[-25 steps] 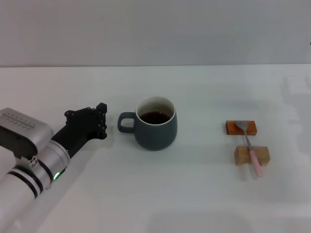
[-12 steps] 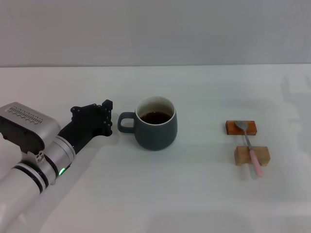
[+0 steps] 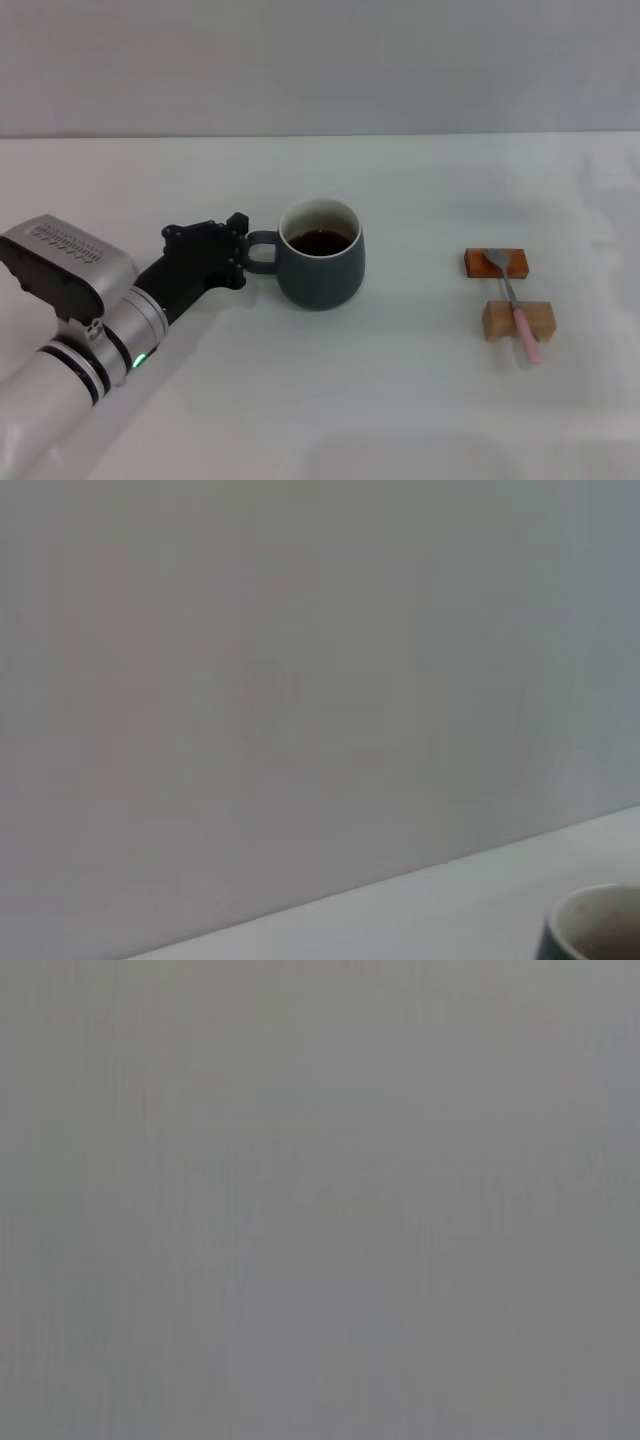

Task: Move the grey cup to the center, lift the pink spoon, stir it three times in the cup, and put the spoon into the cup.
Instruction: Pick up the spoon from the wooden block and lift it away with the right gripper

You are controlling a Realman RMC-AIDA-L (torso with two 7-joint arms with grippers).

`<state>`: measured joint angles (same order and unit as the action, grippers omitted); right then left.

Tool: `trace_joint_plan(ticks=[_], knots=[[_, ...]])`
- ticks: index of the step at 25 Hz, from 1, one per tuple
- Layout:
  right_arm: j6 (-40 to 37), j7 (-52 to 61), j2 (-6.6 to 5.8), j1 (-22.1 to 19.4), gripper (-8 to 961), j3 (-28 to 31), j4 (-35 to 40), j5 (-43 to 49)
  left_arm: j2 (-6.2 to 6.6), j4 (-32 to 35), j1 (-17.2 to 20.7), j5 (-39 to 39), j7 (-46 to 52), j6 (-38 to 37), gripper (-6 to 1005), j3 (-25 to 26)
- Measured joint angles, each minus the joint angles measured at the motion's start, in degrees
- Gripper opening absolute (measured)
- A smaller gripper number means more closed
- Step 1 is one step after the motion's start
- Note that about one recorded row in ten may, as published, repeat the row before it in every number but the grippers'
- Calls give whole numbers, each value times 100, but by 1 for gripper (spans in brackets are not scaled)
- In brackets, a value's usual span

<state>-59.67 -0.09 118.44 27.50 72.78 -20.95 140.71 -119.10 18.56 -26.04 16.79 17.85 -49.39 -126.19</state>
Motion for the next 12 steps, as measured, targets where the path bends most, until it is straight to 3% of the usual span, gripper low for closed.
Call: trace_joint_plan(ticks=[12], knots=[[-9, 0, -49, 28, 556, -34, 20, 0, 2, 238, 143, 3, 181, 27, -2, -294]])
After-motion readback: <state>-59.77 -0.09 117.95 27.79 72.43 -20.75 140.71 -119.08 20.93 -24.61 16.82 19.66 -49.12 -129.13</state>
